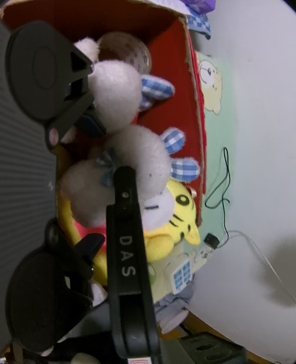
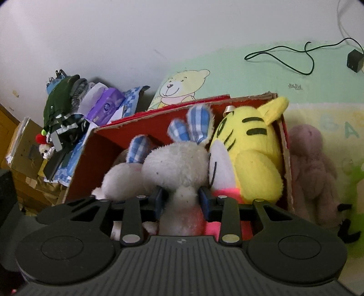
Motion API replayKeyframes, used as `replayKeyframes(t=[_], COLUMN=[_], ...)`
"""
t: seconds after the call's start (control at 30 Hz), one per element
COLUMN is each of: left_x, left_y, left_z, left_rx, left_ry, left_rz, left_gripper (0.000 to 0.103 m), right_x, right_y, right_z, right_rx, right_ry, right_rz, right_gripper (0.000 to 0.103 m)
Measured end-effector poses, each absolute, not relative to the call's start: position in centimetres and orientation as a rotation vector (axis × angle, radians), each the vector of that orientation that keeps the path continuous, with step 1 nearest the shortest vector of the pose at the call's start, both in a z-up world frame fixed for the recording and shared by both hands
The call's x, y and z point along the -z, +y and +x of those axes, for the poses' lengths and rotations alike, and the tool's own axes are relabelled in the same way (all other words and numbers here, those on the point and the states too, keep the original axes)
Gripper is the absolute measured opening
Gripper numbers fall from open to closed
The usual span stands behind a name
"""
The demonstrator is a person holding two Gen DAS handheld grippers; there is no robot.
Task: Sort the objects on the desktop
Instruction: 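Carry the bunny with both grippers and lower it into the red box, then open both grippers and withdraw them from the bunny in the box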
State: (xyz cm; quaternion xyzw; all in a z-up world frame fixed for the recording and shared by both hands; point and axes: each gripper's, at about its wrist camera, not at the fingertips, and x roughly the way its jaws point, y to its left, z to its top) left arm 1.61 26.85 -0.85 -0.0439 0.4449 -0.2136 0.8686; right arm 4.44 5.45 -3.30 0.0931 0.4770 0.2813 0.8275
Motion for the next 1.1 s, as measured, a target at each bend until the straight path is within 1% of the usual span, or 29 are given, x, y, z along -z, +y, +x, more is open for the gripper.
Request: replayKeyframes(t=[0.1, 0.23, 0.33, 0.47, 0.67, 0.8, 0.83, 0.87, 1.1], left_x=[1.0, 1.1, 1.2, 1.2, 1.3, 1.0, 0.9, 0.8, 0.0], left_y=[27.0, 26.9, 26.7, 26.8, 26.9, 27.1, 27.2, 27.2, 27.4], left_z=[1.8, 2.1, 1.9, 2.0, 2.1, 2.0, 1.9, 1.9, 1.5], left_rx=[0.439, 0.436, 0.432, 0.438, 0.432, 0.426, 0.423, 0.418, 0.364], left_ry=[0.945, 0.955, 0.954, 0.955, 0.962, 0.966, 0.965, 0.962, 0.949], left_rz=[-0.098, -0.091, -0.065, -0.067, -0.066, -0.077, -0.079, -0.082, -0.085], left_gripper=[0.093, 0.096, 0.096, 0.096, 0.096, 0.096, 0.096, 0.096, 0.096], right_x=[3.7, 4.1, 4.4, 4.2, 3.4, 3.2, 3.4, 3.6, 4.4], right_y=[6.1, 6.4, 5.8, 4.5, 3.9, 4.0, 4.0, 4.1, 3.5], right_z=[4.0, 3.1, 3.4, 3.5, 3.1, 3.2, 3.3, 3.5, 4.2], right_rx=[-0.589, -0.588, -0.596, -0.605, -0.584, -0.572, -0.572, -0.566, -0.582], right_ry=[0.991, 0.934, 0.92, 0.907, 0.861, 0.825, 0.824, 0.828, 0.841], right_rz=[0.166, 0.134, 0.162, 0.27, 0.296, 0.28, 0.282, 0.281, 0.288], right_gripper=[0.037, 0.039, 0.04, 0.04, 0.04, 0.036, 0.034, 0.029, 0.026])
